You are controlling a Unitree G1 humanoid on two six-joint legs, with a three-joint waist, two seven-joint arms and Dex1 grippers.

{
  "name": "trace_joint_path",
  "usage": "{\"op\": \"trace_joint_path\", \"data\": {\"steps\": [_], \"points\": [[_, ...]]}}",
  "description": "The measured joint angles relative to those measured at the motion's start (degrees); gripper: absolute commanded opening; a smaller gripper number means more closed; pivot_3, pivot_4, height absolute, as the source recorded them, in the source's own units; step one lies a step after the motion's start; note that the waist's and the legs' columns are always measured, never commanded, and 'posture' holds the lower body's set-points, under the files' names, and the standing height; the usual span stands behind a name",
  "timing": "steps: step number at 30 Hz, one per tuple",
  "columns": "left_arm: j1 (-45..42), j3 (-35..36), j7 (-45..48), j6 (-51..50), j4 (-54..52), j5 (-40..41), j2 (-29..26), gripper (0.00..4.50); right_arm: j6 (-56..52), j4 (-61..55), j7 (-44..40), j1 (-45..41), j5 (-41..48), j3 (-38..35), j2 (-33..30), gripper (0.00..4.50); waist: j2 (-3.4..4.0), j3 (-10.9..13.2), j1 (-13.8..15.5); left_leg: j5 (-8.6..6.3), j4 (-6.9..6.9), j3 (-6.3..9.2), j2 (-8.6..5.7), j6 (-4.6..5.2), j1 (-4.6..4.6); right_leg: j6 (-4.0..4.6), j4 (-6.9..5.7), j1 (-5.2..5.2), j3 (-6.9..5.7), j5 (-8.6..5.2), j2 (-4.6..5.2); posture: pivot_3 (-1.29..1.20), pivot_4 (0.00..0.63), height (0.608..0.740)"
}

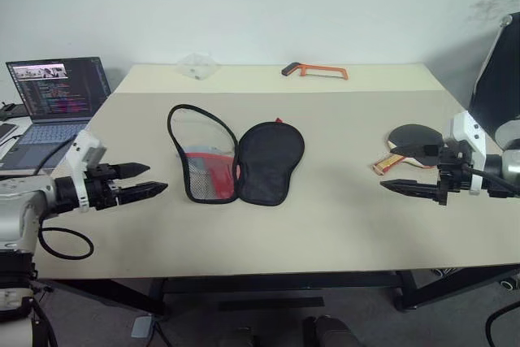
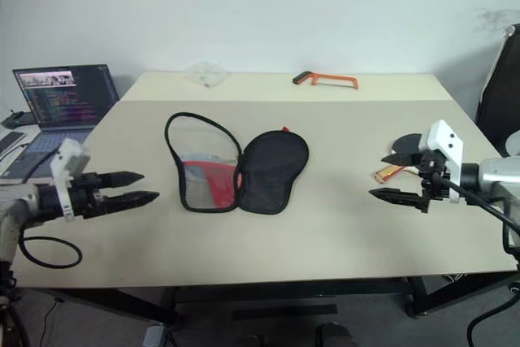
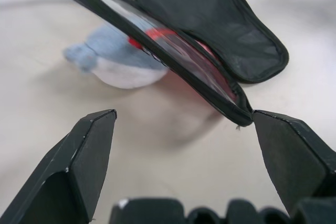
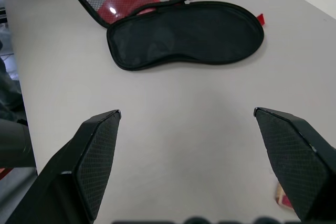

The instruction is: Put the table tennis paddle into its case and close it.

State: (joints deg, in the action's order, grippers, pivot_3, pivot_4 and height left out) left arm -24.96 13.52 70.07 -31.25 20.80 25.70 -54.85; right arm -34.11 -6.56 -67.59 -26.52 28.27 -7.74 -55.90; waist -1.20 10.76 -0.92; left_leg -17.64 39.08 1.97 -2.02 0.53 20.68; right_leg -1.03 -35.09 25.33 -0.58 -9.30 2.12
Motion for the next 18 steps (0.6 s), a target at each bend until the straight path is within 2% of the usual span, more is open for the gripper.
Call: {"op": "trace_joint_path", "data": {"steps": [7, 12, 13, 14, 18], "points": [[-2.1, -3.6, -9.3, -4.6, -0.7, -0.7, 10.1, 4.50, 0.0, 0.1, 0.1, -1.8, -0.1, 2.2, 0.9, 4.48, -0.02, 0.0, 0.7, 0.00, 0.02, 0.03, -0.01, -0.01, 0.03, 0.02, -0.01, 0.01, -0.01, 0.02, 0.01, 0.00, 0.150, 0.740], [-2.1, -4.7, -13.2, -6.3, -3.6, -0.9, 13.1, 4.50, 0.0, 0.1, 0.1, -1.8, -0.1, 2.2, 0.8, 4.48, -0.02, 0.0, 0.7, 0.00, 0.01, 0.04, -0.02, -0.01, 0.03, 0.03, -0.01, 0.02, 0.01, 0.03, 0.05, 0.00, 0.150, 0.740], [-2.1, -4.9, -14.2, -6.2, -4.0, -1.2, 14.2, 4.13, 0.0, 0.1, 0.1, -1.8, -0.1, 2.2, 0.7, 4.50, -0.02, 0.0, 0.8, 0.00, 0.01, 0.06, -0.03, -0.01, 0.02, 0.03, -0.01, 0.00, 0.00, 0.03, 0.07, 0.00, 0.150, 0.740], [-2.1, -5.5, -15.4, -6.2, -4.1, -1.6, 15.2, 3.96, 0.0, 0.1, 0.1, -1.7, -0.1, 2.2, 0.7, 4.50, -0.03, 0.0, 0.8, 0.00, 0.02, 0.07, -0.05, -0.01, 0.02, 0.03, -0.01, -0.01, 0.01, 0.03, 0.08, 0.00, 0.150, 0.740], [-3.6, -6.7, -21.6, -5.5, -2.3, -3.7, 20.4, 2.58, 0.0, 0.1, 0.2, -1.7, -0.2, 2.2, 0.5, 4.50, -0.05, 0.0, 1.0, 0.01, 0.05, 0.14, -0.07, -0.02, 0.03, 0.03, -0.01, -0.03, 0.00, 0.03, 0.08, 0.00, 0.150, 0.740]]}}
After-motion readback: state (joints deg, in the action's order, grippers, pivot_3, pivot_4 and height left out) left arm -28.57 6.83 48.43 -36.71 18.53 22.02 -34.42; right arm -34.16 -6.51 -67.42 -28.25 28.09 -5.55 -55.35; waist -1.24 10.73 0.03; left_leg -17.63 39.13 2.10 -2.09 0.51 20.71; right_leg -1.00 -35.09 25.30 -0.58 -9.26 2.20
